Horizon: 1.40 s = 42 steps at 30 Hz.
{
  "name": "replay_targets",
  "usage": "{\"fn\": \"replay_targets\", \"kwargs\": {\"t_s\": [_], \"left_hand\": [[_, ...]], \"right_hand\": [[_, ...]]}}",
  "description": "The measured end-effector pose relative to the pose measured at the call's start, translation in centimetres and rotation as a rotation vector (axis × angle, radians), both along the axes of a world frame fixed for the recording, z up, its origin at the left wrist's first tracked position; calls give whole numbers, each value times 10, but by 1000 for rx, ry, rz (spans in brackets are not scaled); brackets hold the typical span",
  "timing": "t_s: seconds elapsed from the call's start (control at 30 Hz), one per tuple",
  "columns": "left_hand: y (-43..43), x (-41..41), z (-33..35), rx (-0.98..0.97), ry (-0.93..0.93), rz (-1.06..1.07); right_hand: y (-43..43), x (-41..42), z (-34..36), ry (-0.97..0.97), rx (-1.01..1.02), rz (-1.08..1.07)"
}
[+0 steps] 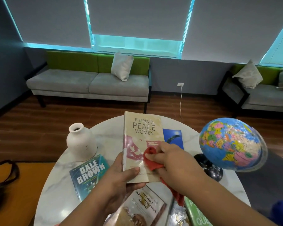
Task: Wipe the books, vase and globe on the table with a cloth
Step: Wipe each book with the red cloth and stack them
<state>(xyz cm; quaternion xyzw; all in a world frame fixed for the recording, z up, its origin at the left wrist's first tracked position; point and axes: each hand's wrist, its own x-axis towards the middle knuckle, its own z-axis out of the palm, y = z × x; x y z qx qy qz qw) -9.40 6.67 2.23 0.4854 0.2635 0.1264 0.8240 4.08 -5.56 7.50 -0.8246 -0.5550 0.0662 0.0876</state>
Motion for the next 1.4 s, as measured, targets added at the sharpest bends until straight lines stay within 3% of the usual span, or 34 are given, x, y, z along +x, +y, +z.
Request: {"fn": "replay_targets", "kwargs": {"t_s": [0.1, 0.3, 0.4, 0.53, 0.67, 0.87, 1.0, 1.17, 1.3, 1.4], "left_hand": [[-3, 0, 2, 24, -3, -20], [-2, 2, 4, 1, -9, -17], [0, 0, 4, 19, -22, -38], [1, -4, 0, -88, -41, -96], [2, -4, 1, -122, -99, -172], [0, -2, -2, -143, -98, -146], [2, -1, 2, -100, -122, -174], [2, -2, -1, -160, -114, -157], [4, -2, 2, -117, -119, -168], [4, -3, 2, -154, -104, -156]], "right_hand": [[0, -9, 2, 29, -26, 70], [3, 1, 1, -44, 36, 14], [-2, -3, 0, 23, 14, 76], [1, 10, 0, 6, 60, -48], [-1, -12, -8, 111, 111, 4], [2, -4, -9, 20, 133, -47], [0, -16, -6, 22, 38, 122], [-2, -4, -6, -65, 79, 34], [-5, -9, -8, -36, 3, 161], [-6, 3, -5, -52, 38, 68]]}}
